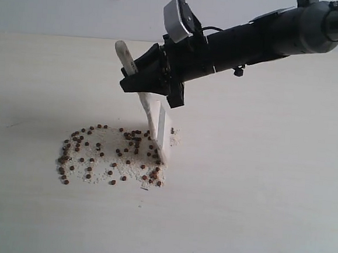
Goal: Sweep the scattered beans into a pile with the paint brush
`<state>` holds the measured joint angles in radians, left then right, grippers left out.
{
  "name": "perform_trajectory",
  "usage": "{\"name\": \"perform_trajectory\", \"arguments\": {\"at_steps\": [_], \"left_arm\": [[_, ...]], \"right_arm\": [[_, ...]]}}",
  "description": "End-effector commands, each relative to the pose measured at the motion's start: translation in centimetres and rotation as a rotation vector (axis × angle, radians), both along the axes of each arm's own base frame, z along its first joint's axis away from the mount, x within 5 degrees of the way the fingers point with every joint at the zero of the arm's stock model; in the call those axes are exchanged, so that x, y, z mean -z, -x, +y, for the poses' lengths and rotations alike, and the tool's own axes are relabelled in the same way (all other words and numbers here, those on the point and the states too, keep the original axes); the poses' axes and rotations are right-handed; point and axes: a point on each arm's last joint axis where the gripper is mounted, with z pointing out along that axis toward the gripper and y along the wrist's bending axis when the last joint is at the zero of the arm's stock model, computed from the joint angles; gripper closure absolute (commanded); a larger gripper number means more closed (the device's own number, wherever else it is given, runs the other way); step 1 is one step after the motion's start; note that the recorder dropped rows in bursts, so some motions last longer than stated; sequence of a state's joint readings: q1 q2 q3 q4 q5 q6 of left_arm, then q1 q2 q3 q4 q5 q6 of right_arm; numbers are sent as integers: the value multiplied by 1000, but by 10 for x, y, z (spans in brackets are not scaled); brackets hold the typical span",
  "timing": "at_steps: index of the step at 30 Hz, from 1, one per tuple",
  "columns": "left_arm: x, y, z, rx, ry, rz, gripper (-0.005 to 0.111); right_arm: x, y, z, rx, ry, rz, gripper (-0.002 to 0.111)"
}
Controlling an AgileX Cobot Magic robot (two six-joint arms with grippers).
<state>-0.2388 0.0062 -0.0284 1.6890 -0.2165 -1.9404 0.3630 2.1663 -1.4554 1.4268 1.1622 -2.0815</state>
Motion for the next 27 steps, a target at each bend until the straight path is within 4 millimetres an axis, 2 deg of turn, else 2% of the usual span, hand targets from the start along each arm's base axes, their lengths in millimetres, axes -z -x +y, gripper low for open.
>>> {"name": "perform_trajectory", "arguments": {"at_steps": [1,6,10,13,18,27], "left_arm": [[1,0,0,-3,1,-1,107],[1,0,0,-3,1,-1,107],[1,0,0,-3,1,-1,107],[1,0,0,-3,1,-1,107],[1,0,0,-3,1,-1,107],[1,0,0,-3,1,-1,107]], "right_arm": [[-31,6,0,-33,-54,-44,108],[-53,14,-5,-50,9,-105,108],[-50,8,-11,2,107,-151,108],[-44,-6,-22,55,160,-145,108],[-32,-22,-37,27,136,-97,108],[8,-40,-30,15,135,-30,108]]}}
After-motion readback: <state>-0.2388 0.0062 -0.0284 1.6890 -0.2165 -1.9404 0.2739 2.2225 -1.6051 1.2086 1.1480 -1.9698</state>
